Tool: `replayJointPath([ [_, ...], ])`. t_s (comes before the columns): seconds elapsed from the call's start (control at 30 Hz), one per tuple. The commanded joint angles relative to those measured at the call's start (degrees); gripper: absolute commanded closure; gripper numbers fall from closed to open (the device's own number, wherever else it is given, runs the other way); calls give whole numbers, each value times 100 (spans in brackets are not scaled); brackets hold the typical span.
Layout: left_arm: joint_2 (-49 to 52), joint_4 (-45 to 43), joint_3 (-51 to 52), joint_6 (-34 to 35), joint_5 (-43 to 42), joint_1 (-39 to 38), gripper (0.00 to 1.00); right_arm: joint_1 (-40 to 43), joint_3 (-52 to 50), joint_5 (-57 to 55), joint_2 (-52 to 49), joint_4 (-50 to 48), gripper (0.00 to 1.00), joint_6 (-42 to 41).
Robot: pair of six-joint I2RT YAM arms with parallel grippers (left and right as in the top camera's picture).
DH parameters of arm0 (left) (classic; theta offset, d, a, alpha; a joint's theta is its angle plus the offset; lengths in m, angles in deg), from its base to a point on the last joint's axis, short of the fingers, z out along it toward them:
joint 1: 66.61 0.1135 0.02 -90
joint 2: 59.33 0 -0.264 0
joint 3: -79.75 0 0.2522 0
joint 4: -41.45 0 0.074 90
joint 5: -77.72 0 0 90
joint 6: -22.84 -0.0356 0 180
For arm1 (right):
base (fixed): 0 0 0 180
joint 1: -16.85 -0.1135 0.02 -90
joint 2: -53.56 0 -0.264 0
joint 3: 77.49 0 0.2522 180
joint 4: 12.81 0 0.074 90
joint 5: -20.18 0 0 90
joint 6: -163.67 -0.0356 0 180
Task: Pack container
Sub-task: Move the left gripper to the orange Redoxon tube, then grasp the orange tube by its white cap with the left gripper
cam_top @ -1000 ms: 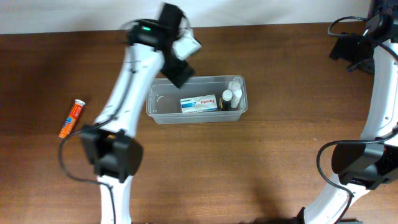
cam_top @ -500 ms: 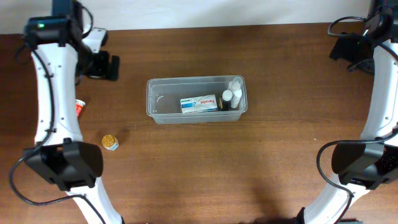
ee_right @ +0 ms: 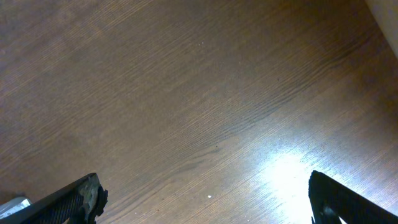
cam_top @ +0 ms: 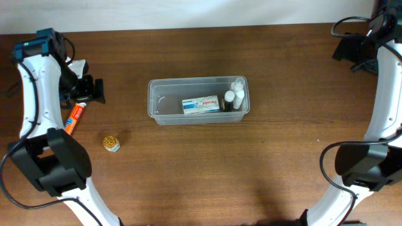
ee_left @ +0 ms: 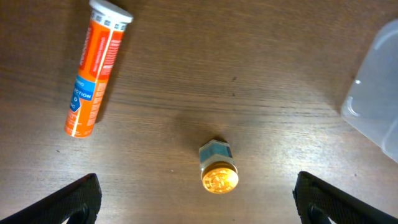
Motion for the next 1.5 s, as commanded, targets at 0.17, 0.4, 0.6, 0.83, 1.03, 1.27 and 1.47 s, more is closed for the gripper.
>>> replayJointPath([
  [0.17, -11, -479, 262, 70, 638, 251, 1, 15, 26, -90, 11, -15, 2, -55],
  [0.4, 0, -1174, 811, 52, 778, 520, 1, 15, 26, -87, 11, -15, 2, -57],
  [0.6, 0, -1478, 1165, 50, 769, 675, 1, 15, 26, -87, 11, -15, 2, -55],
  [0.83, 11, -2048, 1552, -260, 730, 684, 1, 15, 26, -90, 11, -15, 2, -55],
  [1.03, 177, -2640, 1834, -807, 734, 688, 1, 15, 26, -87, 11, -15, 2, -57],
  [1.27, 393, -3147, 2031, -986, 728, 686, 1, 15, 26, -87, 11, -15, 2, -57],
  [1.47, 625, -3126, 2063, -1097, 734, 686, 1, 15, 26, -90, 11, -15, 2, -57],
])
